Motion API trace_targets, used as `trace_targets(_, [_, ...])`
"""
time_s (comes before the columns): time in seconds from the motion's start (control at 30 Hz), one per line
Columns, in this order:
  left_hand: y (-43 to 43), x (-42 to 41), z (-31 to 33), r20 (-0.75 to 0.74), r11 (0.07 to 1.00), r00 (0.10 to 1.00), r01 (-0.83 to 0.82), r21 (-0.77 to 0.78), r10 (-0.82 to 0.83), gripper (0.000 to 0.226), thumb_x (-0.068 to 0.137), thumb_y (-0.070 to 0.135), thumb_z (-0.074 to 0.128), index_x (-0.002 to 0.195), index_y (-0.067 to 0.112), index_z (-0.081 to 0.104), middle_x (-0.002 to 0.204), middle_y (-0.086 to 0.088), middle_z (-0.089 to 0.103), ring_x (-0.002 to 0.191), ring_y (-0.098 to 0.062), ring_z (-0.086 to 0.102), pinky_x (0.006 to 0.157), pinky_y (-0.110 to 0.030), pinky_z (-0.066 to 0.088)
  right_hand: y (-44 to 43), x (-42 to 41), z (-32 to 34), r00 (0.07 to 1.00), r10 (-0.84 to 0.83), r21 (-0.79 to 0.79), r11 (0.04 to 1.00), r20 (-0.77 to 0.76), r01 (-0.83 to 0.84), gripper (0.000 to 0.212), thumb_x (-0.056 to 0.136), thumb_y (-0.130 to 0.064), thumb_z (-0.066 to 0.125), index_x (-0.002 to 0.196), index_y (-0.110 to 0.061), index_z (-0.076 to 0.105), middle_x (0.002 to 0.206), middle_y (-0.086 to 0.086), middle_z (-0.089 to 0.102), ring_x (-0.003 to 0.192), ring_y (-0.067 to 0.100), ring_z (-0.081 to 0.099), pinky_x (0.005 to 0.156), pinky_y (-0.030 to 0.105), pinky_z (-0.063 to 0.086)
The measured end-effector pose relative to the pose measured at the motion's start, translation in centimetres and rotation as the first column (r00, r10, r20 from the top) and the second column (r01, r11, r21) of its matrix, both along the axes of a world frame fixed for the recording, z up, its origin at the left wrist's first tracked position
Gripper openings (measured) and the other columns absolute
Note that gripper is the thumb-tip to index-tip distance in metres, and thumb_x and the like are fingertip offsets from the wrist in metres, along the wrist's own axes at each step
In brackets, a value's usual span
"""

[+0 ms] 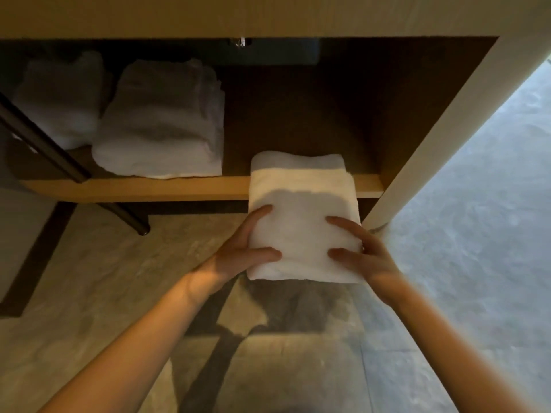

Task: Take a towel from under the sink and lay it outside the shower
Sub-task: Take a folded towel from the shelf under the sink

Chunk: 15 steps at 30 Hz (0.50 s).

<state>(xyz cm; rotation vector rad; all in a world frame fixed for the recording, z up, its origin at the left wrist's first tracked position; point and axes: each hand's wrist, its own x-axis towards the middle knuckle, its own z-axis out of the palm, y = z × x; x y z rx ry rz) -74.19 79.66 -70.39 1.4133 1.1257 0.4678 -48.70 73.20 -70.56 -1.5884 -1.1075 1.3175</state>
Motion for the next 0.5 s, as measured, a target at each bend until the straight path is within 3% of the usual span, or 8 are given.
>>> trace_targets(0.1, [-3.1,-0.8,4.2,0.06,0.98,0.998,0.01,-0.199,0.002,0.081,0.072,0.037,0.082,0.129,0.07,0.035,0.132,0.034,0.034,0.115,0.008,0.042,0.091,-0.014,0.043,-2.7,-0.7,3.8,0.996,-0.049,-0.168,0.985,-0.068,0.037,0.056,0.08,-0.02,0.075,0.115,-0.061,0.06,0.121,-0.027,0.042,0.106,0.007,0.046,0.081,0.02,0.045])
trace_targets(0.17, [-5.2,-1.1,7.7,0.002,0.963,1.0,-0.029,-0.269,0.031,0.082,0.072,0.029,0.083,0.13,0.066,0.037,0.14,0.017,0.037,0.122,-0.01,0.045,0.103,-0.029,0.043,-5.0,-1.3,6.9,0.995,-0.044,-0.228,0.973,-0.088,0.023,0.057,0.078,-0.021,0.075,0.114,-0.062,0.06,0.12,-0.03,0.042,0.109,0.01,0.046,0.088,0.028,0.048])
trace_targets(0.23, [-7.4,-1.3,11.6,0.001,0.946,0.999,-0.034,-0.322,0.037,0.083,0.077,0.013,0.081,0.135,0.053,0.037,0.142,0.004,0.043,0.122,-0.019,0.049,0.104,-0.037,0.045,-7.7,-2.0,10.3,0.991,-0.05,-0.262,0.965,-0.122,0.017,0.057,0.077,-0.019,0.076,0.116,-0.058,0.061,0.126,-0.022,0.048,0.114,0.016,0.05,0.094,0.037,0.051])
trace_targets(0.33, [-11.3,-1.9,18.8,0.003,0.925,0.999,-0.031,-0.379,0.034,0.08,0.079,0.007,0.077,0.138,0.046,0.039,0.137,0.009,0.044,0.114,-0.005,0.052,0.087,-0.017,0.05,-11.9,-3.0,17.1,0.973,-0.138,-0.382,0.922,-0.187,0.057,0.058,0.076,-0.013,0.077,0.115,-0.055,0.065,0.128,-0.013,0.052,0.11,0.016,0.055,0.069,0.022,0.057])
trace_targets(0.4, [-14.2,-2.4,24.1,0.017,0.892,0.997,-0.061,-0.448,0.077,0.079,0.079,0.006,0.077,0.137,0.047,0.041,0.137,0.008,0.043,0.113,-0.005,0.052,0.079,-0.016,0.053,-14.5,-3.5,22.7,0.968,-0.167,-0.446,0.892,-0.186,0.068,0.059,0.074,-0.01,0.078,0.112,-0.054,0.067,0.127,-0.014,0.052,0.108,0.016,0.055,0.062,0.017,0.056])
trace_targets(0.5, [-18.5,-2.8,33.1,-0.028,0.858,0.992,-0.121,-0.499,0.124,0.081,0.079,0.013,0.078,0.14,0.052,0.04,0.141,0.004,0.04,0.119,-0.018,0.051,0.095,-0.036,0.053,-17.9,-3.7,32.1,0.961,-0.148,-0.459,0.888,-0.232,0.026,0.058,0.074,-0.01,0.077,0.114,-0.05,0.068,0.132,-0.008,0.052,0.116,0.023,0.053,0.091,0.038,0.056])
